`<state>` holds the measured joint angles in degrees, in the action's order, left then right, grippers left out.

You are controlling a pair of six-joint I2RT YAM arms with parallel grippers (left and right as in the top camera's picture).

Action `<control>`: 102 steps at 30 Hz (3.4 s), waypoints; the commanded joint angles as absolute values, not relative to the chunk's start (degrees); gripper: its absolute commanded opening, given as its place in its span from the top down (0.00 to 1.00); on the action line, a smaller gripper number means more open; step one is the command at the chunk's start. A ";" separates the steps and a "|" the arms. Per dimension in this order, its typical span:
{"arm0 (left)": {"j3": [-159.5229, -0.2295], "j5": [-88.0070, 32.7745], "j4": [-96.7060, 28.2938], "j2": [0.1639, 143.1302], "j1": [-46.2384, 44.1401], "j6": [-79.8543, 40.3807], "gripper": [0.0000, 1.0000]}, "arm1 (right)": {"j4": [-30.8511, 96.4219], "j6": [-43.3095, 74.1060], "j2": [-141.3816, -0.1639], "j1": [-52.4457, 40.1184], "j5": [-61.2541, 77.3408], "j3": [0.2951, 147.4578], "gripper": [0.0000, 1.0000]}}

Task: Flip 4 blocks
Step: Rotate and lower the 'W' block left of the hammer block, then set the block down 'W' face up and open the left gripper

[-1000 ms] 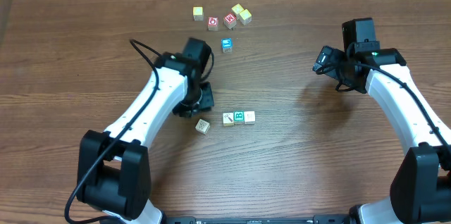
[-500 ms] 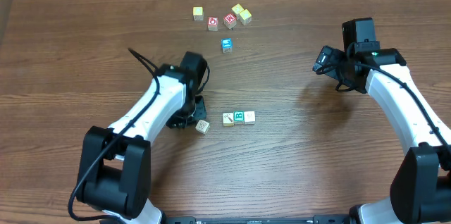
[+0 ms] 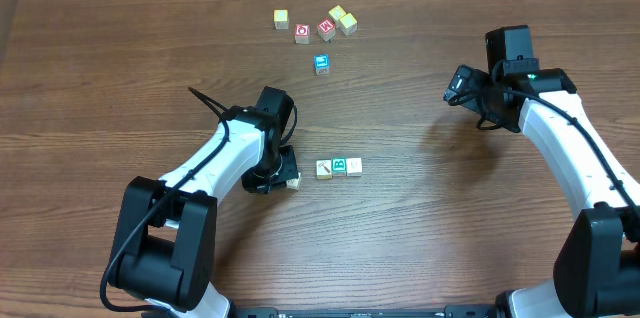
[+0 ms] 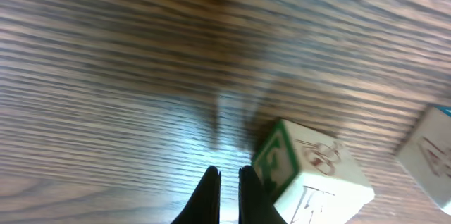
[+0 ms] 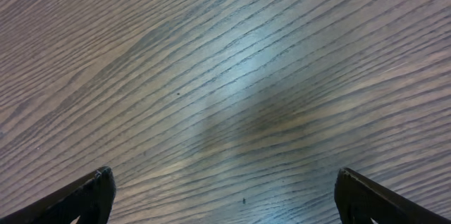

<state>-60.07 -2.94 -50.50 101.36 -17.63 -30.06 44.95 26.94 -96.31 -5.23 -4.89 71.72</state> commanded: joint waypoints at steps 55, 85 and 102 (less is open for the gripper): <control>-63.05 -4.29 -52.95 100.84 -20.84 -30.17 0.96 | 44.66 26.72 -95.70 -5.13 -5.02 72.55 0.00; -62.41 -6.98 -48.97 100.84 -21.02 -30.44 0.96 | 44.66 26.72 -95.70 -5.13 -5.02 72.55 0.00; -69.17 -6.52 -64.77 100.33 -21.43 -27.20 0.96 | 44.66 26.72 -95.70 -5.13 -5.02 72.55 0.00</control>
